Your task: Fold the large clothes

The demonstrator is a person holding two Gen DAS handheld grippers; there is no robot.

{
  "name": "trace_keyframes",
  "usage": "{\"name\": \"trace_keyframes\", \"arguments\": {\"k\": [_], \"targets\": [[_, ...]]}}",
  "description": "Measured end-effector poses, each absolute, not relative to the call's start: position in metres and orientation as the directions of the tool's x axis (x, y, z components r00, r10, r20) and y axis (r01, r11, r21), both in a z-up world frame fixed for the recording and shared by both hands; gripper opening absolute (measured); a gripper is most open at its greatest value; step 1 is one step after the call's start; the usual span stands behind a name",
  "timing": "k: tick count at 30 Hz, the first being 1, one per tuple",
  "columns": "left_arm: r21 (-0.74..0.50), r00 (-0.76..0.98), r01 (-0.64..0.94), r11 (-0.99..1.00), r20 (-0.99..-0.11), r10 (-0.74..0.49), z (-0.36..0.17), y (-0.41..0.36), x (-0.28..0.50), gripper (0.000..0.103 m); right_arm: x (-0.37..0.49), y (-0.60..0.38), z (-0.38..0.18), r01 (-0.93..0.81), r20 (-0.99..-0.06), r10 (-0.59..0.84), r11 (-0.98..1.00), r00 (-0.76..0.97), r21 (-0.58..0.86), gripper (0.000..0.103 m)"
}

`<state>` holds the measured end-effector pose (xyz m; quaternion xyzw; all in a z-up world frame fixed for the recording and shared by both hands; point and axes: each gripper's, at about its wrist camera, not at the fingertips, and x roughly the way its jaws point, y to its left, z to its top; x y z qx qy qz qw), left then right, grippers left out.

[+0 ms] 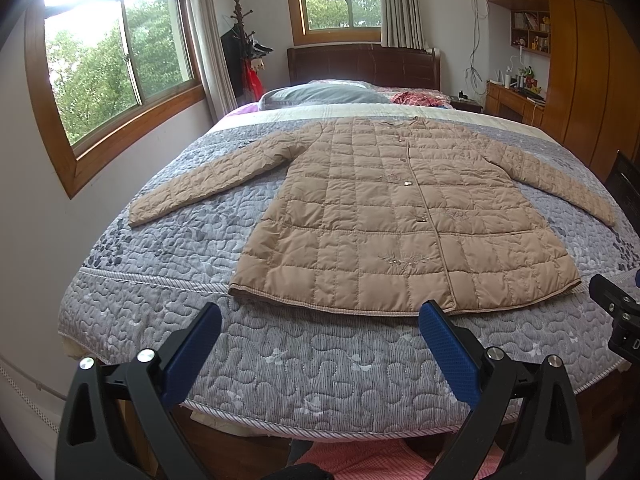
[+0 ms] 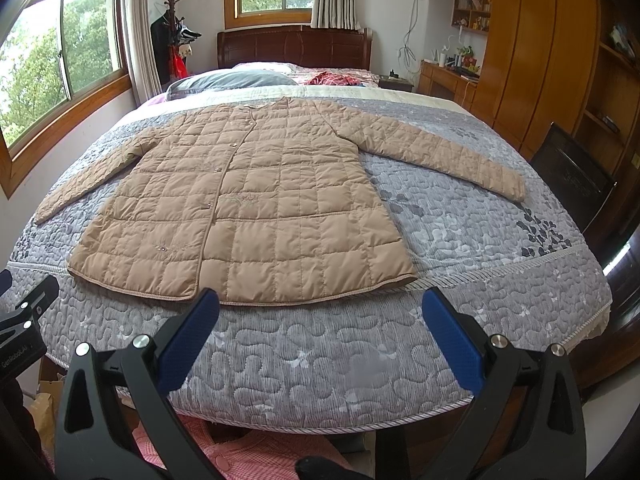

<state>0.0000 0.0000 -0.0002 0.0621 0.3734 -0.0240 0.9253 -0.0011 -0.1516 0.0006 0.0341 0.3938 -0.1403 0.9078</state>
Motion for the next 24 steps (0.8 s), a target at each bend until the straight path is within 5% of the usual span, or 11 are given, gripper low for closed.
{"name": "trace_keyframes", "arguments": {"k": [15, 24], "targets": [[0.098, 0.703, 0.113, 0.989, -0.711, -0.010, -0.005, -0.008, 0.016, 0.099, 0.018, -0.158, -0.006, 0.277, -0.744, -0.200, 0.961, 0.638, -0.021, 0.100], [0.011, 0.526, 0.209, 0.978, -0.844, -0.103, -0.040, -0.025, 0.100, 0.099, 0.064, -0.246, -0.035, 0.374, -0.821, -0.160, 0.925, 0.548, 0.069, 0.100]]}}
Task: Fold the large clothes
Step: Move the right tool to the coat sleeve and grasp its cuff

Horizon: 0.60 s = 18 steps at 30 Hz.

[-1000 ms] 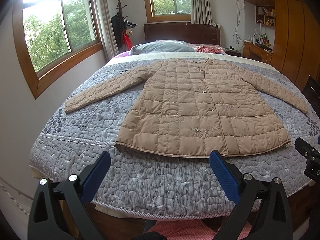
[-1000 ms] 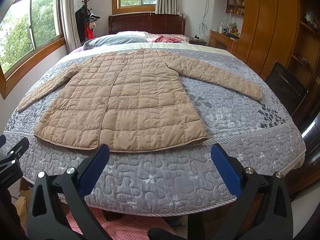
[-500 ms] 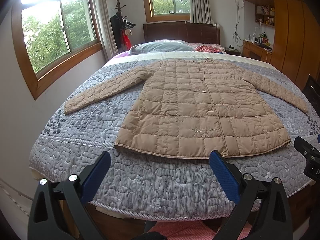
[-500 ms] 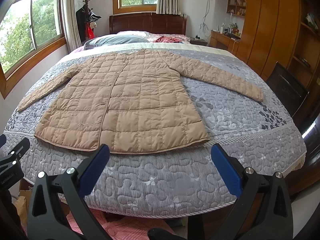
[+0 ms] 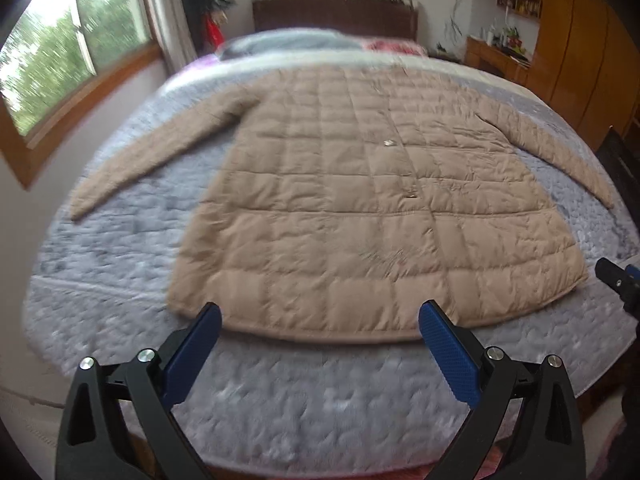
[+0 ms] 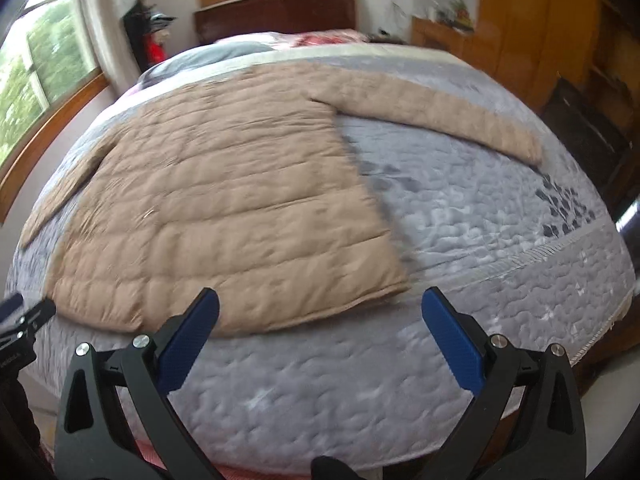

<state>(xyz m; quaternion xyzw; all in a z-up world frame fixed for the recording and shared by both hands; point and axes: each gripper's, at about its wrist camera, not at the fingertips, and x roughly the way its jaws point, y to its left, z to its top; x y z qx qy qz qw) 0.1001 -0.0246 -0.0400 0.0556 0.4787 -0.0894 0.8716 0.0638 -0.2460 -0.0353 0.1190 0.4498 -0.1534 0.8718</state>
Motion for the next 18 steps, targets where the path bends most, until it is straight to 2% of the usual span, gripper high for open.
{"name": "trace_keyframes", "arguments": {"k": [2, 9, 14, 18], "targets": [[-0.022, 0.488, 0.235, 0.972, -0.862, -0.138, -0.042, -0.037, 0.128, 0.099, 0.071, -0.278, -0.029, 0.408, -0.807, -0.160, 0.907, 0.569, 0.108, 0.100], [-0.006, 0.483, 0.366, 0.931, -0.853, -0.195, -0.025, -0.115, 0.209, 0.099, 0.105, -0.428, -0.022, 0.567, -0.815, -0.114, 0.773, 0.568, 0.286, 0.100], [-0.146, 0.409, 0.471, 0.870, -0.838, -0.362, -0.026, -0.182, 0.266, 0.099, 0.121, -0.532, -0.033, 0.697, -0.851, -0.195, 0.674, 0.487, 0.244, 0.100], [-0.158, 0.370, 0.497, 0.853, -0.850, -0.374, -0.036, -0.228, 0.306, 0.099, 0.123, -0.614, -0.060, 0.749, -0.877, -0.149, 0.596, 0.457, 0.289, 0.100]]}}
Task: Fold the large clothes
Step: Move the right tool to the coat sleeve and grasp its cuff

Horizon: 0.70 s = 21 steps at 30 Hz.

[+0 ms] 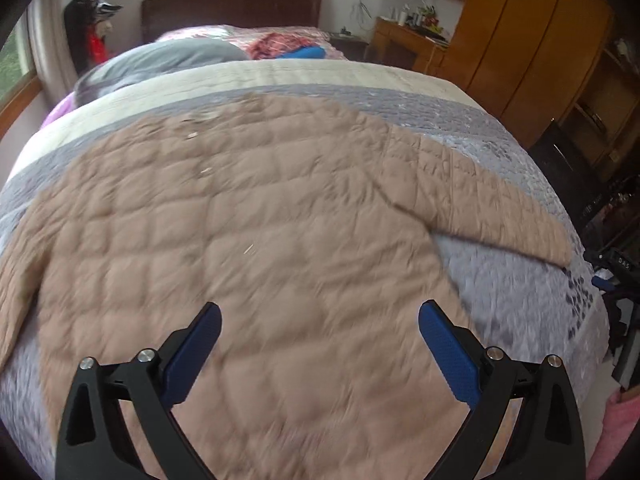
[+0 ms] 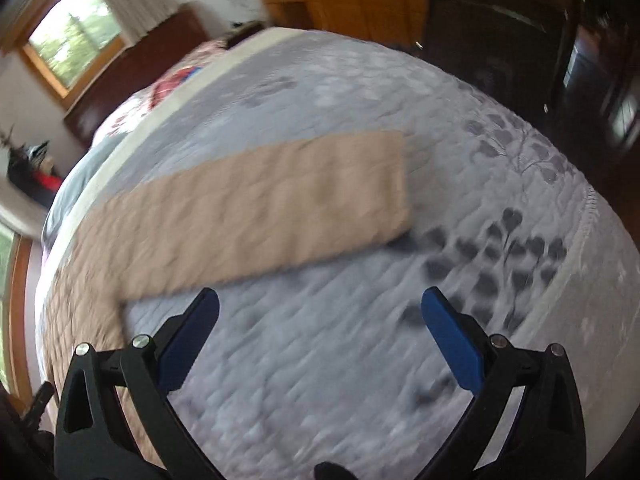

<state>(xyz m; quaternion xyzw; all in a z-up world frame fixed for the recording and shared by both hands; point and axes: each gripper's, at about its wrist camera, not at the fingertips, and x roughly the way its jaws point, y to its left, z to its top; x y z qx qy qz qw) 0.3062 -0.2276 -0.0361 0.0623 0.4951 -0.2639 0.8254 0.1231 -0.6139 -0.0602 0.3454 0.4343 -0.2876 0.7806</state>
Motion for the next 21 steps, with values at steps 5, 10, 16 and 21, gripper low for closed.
{"name": "trace_keyframes", "arguments": {"k": [5, 10, 16, 21], "targets": [[-0.257, 0.266, 0.500, 0.827, -0.863, -0.430, -0.059, -0.261, 0.346, 0.097, 0.120, -0.661, -0.091, 0.760, -0.872, -0.092, 0.540, 0.481, 0.362, 0.100], [-0.298, 0.228, 0.489, 0.820, -0.864, -0.450, -0.075, -0.276, 0.372, 0.091, 0.134, -0.667, -0.103, 0.697, -0.839, -0.016, 0.565, 0.544, 0.441, 0.100], [-0.343, 0.192, 0.466, 0.815, -0.861, -0.472, -0.089, -0.278, 0.395, 0.080, 0.161, -0.673, -0.116, 0.717, -0.864, -0.011, 0.564, 0.503, 0.410, 0.079], [-0.369, 0.169, 0.455, 0.810, -0.858, -0.485, -0.100, -0.275, 0.404, 0.071, 0.171, -0.673, -0.110, 0.717, -0.878, -0.066, 0.609, 0.473, 0.340, 0.039]]}}
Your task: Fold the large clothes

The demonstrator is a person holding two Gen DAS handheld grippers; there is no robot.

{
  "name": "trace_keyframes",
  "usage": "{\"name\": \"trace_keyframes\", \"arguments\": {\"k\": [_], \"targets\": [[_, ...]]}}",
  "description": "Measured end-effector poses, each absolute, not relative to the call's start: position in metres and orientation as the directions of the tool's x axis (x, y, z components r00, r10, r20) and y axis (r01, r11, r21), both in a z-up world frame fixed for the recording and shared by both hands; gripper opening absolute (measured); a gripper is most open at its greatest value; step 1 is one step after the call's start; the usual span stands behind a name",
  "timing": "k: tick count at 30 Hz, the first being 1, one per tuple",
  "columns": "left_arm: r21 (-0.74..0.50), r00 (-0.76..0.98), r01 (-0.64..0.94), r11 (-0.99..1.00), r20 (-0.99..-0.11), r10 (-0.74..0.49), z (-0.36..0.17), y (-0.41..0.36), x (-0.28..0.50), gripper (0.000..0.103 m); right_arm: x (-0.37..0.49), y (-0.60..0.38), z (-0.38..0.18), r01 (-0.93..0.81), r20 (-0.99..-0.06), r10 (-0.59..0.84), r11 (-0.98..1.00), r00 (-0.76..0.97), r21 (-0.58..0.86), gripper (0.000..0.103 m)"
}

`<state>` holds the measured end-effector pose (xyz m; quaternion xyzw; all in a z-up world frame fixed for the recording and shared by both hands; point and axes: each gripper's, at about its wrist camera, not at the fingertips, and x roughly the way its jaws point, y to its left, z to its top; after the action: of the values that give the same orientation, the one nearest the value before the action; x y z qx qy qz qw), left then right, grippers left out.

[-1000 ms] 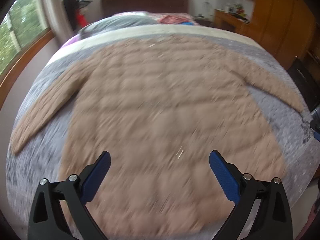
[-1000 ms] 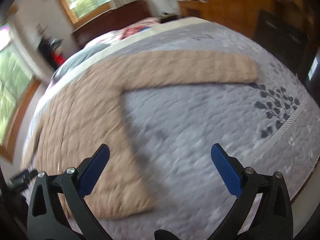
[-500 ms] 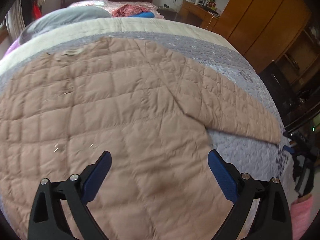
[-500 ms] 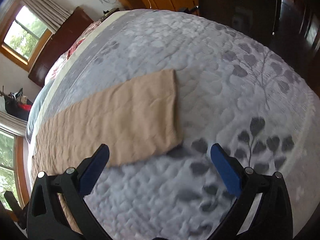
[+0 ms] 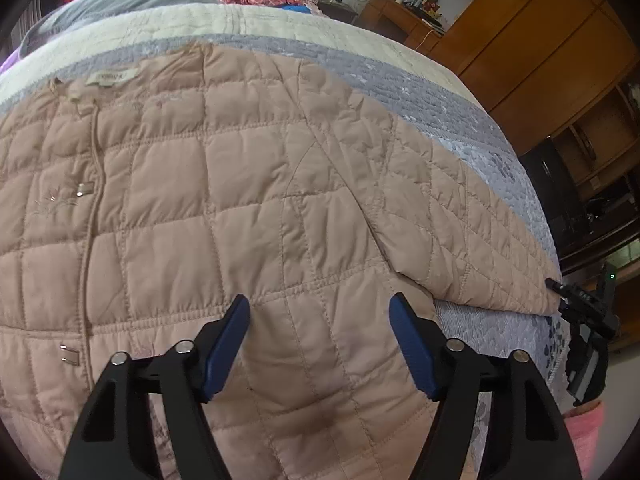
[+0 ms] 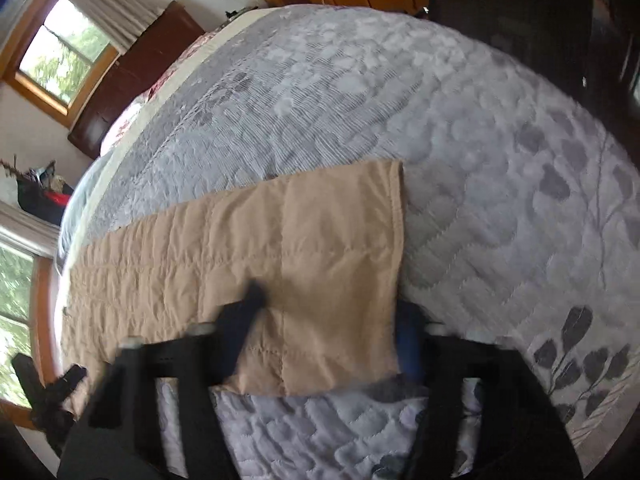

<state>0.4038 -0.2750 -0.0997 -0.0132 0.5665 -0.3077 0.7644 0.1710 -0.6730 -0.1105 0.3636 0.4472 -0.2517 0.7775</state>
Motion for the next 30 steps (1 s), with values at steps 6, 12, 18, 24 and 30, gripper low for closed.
{"name": "trace_keyframes", "arguments": {"k": [6, 12, 18, 24, 30], "targets": [[-0.368, 0.171, 0.466, 0.805, -0.855, -0.490, -0.099, -0.270, 0.402, 0.065, 0.181, -0.657, -0.082, 0.648, -0.823, -0.041, 0.640, 0.566, 0.414, 0.008], [-0.363, 0.185, 0.464, 0.808, -0.852, -0.490, -0.093, -0.254, 0.402, 0.063, 0.222, -0.604, -0.046, 0.523, -0.784, -0.003, 0.747, 0.620, 0.411, 0.007], [-0.347, 0.205, 0.459, 0.818, -0.854, -0.478, -0.086, -0.237, 0.405, 0.063, 0.300, -0.529, -0.041, 0.376, -0.787, 0.083, 0.845, 0.611, 0.381, 0.007], [-0.334, 0.224, 0.448, 0.829, -0.856, -0.465, -0.084, -0.226, 0.409, 0.063, 0.356, -0.464, -0.053, 0.267, -0.807, 0.136, 0.901, 0.575, 0.342, 0.007], [-0.329, 0.229, 0.436, 0.838, -0.860, -0.456, -0.086, -0.221, 0.414, 0.063, 0.378, -0.435, -0.072, 0.193, -0.806, 0.249, 0.894, 0.536, 0.404, 0.015]]}}
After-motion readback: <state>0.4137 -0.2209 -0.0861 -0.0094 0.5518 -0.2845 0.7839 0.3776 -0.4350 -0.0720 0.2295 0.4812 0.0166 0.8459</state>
